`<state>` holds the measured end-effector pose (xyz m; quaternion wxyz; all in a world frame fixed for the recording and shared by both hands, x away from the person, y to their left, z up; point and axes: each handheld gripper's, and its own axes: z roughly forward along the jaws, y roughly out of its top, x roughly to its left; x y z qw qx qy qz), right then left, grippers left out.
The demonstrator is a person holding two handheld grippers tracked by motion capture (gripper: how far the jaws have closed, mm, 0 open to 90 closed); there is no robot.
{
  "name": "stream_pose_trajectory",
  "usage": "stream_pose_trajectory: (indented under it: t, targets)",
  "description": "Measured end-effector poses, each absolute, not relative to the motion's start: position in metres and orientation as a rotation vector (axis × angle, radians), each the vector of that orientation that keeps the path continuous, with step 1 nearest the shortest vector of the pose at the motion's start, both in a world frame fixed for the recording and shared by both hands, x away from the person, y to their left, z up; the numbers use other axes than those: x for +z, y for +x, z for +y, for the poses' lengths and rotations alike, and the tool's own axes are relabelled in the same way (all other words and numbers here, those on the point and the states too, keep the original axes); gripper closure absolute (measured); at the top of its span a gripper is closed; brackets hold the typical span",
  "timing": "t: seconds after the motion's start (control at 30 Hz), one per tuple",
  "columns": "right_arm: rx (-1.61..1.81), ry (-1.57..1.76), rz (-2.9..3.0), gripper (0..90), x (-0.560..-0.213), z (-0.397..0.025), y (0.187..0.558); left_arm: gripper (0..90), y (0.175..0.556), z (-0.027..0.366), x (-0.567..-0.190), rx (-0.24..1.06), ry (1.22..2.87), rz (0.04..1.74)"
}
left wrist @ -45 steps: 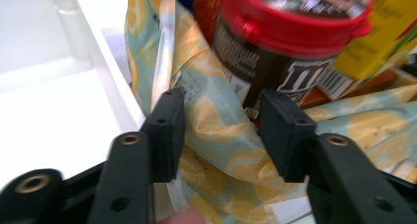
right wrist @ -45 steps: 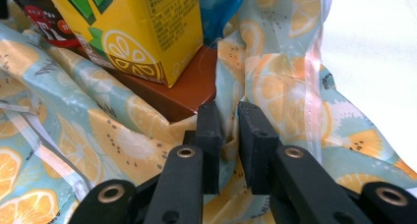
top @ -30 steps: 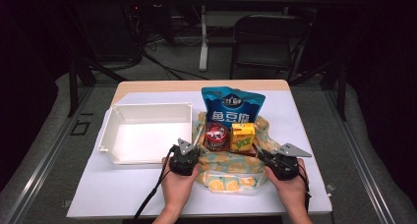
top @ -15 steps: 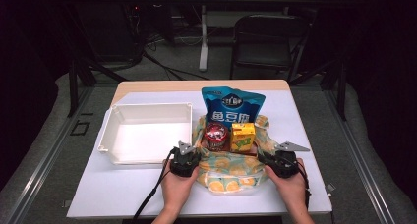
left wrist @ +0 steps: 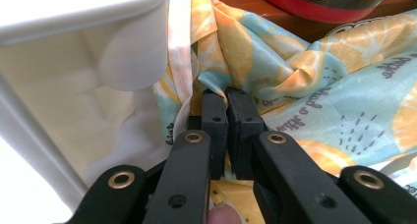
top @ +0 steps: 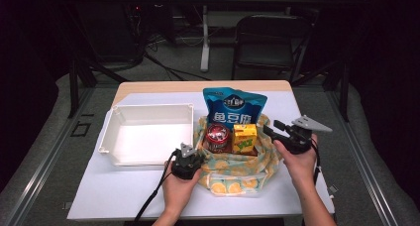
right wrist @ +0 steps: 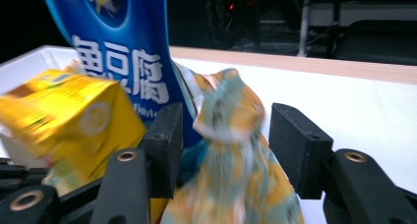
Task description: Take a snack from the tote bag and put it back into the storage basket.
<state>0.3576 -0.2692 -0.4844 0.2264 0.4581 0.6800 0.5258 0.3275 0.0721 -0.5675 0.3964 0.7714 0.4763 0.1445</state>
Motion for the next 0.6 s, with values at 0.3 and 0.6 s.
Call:
stream_pose_trajectory:
  t: [0.3, 0.6]
  targets:
    - [1.197, 1.4, 2.042, 89.3, -0.522, -0.254, 0.402, 88.2, 0.328, 0.074, -0.568, 0.348, 1.941, 1.204]
    - [1.043, 1.564, 2.084, 85.0, -0.56, -0.262, 0.406, 86.7, 0.327, 0.075, -0.567, 0.345, 1.928, 1.197]
